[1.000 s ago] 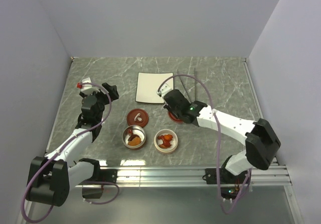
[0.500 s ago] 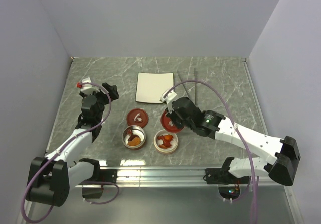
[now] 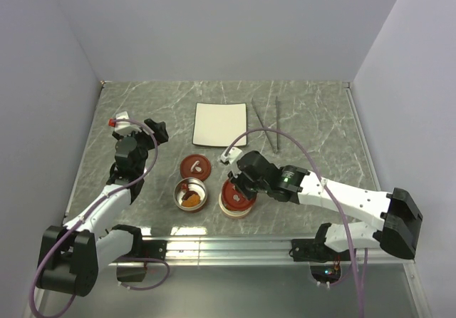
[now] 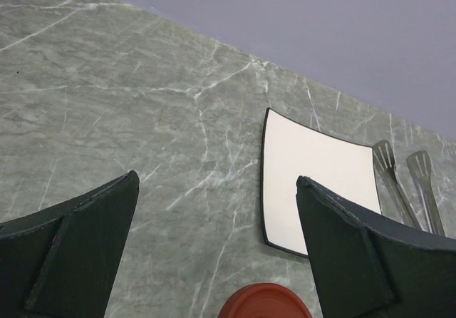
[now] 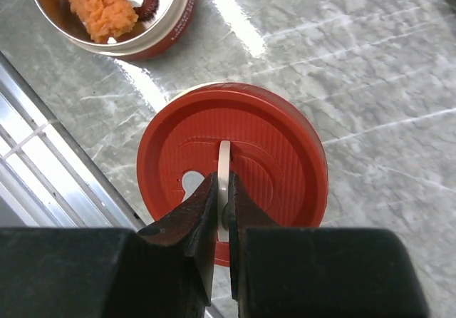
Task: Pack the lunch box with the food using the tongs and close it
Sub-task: Put the lid back on the lunch box
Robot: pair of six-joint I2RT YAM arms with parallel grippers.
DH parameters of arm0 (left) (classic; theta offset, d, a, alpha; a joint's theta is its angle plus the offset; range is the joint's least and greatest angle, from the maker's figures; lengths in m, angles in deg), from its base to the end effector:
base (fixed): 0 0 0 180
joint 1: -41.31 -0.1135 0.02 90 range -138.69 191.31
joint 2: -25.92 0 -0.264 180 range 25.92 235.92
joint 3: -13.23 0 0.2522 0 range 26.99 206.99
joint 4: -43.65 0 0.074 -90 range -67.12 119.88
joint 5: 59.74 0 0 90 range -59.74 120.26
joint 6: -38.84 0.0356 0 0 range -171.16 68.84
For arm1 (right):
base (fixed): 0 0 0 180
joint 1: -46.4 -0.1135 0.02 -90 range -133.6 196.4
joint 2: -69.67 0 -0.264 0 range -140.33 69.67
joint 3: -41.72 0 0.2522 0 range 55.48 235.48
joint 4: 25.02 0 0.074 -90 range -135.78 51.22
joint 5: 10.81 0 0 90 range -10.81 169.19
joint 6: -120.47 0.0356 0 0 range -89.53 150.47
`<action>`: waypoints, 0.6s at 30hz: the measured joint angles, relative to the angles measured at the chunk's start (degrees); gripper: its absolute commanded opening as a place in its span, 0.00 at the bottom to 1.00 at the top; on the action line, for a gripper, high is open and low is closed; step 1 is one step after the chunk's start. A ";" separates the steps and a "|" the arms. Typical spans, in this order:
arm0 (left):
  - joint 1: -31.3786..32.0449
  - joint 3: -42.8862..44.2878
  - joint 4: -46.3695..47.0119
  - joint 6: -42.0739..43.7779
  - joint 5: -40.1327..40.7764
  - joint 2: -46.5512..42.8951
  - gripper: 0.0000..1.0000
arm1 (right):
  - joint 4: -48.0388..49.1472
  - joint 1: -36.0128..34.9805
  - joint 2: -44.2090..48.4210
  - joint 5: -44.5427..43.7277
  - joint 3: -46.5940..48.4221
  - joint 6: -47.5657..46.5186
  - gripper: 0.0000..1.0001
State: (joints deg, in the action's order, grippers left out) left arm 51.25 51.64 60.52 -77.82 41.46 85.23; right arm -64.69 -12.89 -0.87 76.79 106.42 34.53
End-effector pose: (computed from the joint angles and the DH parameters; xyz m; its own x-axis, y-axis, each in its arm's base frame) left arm 0.2273 -0.0328 0.2429 -0.0522 -0.4377 -0.8976 -0.0503 0.8988 -0.4354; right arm 0.1339 0.2225 0.2586 -0.4232 -0.5739 -0.7011 -0.8161 0.5776 0.0198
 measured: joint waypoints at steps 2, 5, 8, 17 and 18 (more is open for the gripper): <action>0.00 -0.07 0.00 0.02 0.00 0.00 0.99 | 0.83 0.02 -0.55 0.87 -0.46 0.13 0.08; 0.00 -0.09 0.00 0.00 0.00 -0.07 0.99 | 2.40 0.02 -1.62 2.84 -1.46 0.17 0.08; 0.00 -0.09 0.00 0.00 0.00 -0.28 1.00 | 3.23 0.02 -2.97 4.31 -2.05 0.28 0.07; 0.00 -0.09 0.00 0.00 0.00 -0.39 0.99 | 5.95 0.07 -5.84 4.98 -2.45 0.39 0.06; 0.00 -0.11 -0.02 0.00 0.00 -0.44 0.99 | 6.21 0.07 -6.21 5.01 -2.45 0.39 0.06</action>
State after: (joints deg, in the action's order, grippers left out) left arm 51.25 51.53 60.50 -77.82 41.46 84.79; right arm -58.49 -12.82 -7.08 81.80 103.97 34.92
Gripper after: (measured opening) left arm 0.995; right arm 0.138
